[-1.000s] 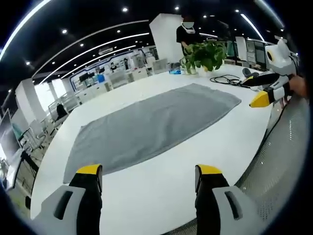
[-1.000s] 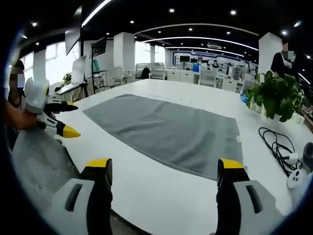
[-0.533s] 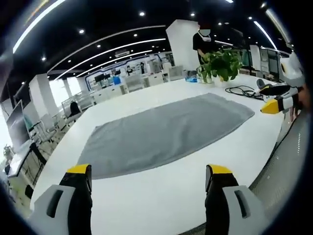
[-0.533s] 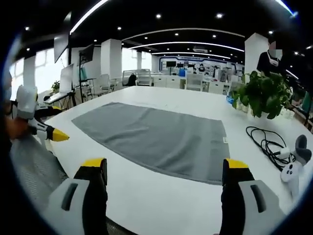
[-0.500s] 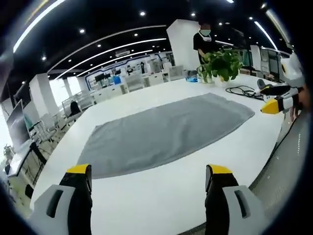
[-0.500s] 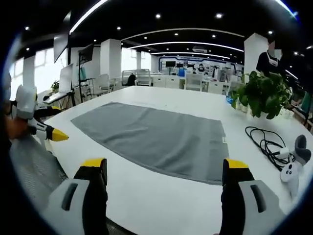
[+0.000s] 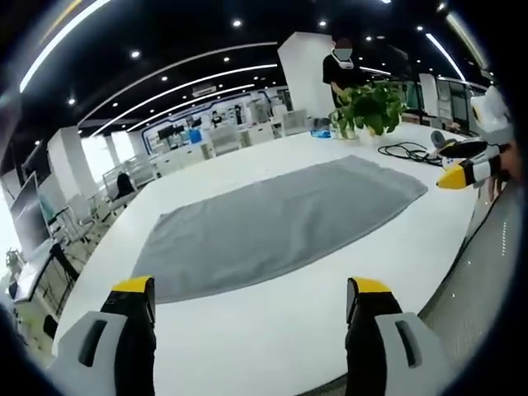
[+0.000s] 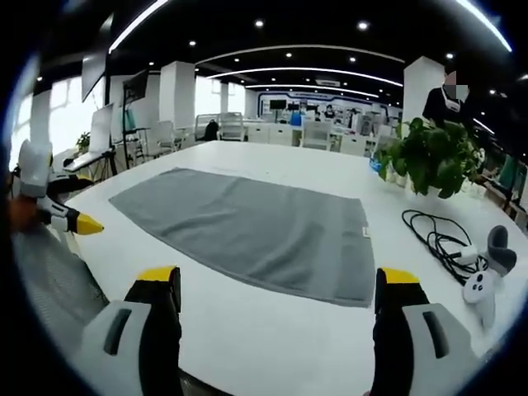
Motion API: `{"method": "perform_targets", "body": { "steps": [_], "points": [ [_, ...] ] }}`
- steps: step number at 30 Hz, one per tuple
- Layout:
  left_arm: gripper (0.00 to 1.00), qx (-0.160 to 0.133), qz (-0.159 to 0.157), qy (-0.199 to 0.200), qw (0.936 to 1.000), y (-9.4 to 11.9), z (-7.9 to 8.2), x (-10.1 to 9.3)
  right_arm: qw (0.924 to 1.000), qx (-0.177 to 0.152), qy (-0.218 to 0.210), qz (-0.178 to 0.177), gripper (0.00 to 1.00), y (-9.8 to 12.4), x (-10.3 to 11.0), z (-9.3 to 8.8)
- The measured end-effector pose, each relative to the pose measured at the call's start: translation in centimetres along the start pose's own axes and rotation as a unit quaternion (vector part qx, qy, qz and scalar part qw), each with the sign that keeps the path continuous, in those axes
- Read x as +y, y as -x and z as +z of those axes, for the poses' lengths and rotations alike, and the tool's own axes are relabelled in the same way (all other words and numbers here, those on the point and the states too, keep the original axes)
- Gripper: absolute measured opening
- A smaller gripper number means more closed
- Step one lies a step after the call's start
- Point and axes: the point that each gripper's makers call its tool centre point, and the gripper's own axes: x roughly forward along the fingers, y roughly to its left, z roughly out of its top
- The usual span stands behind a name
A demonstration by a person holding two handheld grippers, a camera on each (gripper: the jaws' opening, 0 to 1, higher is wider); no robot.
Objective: Fold the towel on the table until its edges align and the towel forms a compact rectangular stack.
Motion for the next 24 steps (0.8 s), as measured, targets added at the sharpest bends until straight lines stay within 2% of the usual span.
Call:
{"method": "perform_targets", "body": {
  "steps": [17,21,24],
  "points": [
    [0.97,0.001,0.006,-0.003,1.0000,0.1,0.1,0.1,0.9999,0.008,-0.003,0.014,0.99,0.0,0.4,-0.4],
    [0.98,0.011,0.005,-0.010,0.9999,-0.1,-0.2,0.0,0.9995,0.014,-0.007,0.026,0.99,-0.3,0.8,-0.5],
    [0.98,0.021,0.004,-0.013,0.9997,-0.1,-0.6,0.0,0.9993,0.006,-0.003,0.036,0.99,-0.2,1.3,-0.3]
  ]
}}
